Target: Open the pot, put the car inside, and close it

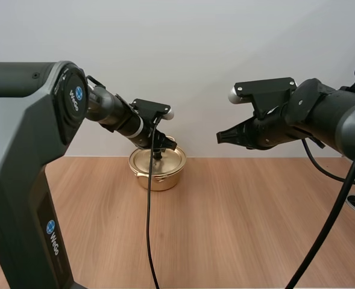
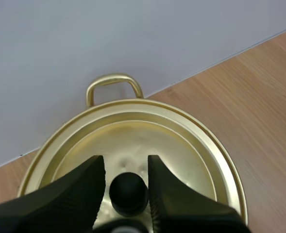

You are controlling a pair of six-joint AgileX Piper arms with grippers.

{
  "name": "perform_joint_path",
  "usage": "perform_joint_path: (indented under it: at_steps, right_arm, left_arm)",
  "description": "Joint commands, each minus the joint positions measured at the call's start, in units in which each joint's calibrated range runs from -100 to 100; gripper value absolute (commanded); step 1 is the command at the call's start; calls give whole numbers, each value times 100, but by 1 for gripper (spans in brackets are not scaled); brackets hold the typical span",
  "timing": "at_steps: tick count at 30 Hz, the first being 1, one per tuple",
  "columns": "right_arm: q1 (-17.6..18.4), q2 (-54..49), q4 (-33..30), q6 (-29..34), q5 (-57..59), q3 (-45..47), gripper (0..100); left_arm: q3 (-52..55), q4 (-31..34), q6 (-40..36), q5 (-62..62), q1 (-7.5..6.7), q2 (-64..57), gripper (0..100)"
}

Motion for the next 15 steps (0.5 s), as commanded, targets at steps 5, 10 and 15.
perform_joint_path:
  at_steps: [5,10,15]
  right_arm:
    - [-1,-2,39,2,10,10,0]
    - [-1,-2,72,2,10,10,0]
    - [-1,-2,360,239,3,10,0]
  left_arm:
    - [-74,2,-185,-203,-1,-540,15]
    - [-74,84,-247,364,85,-1474,0]
    - [-61,59,-601,1782,293,-2535,0]
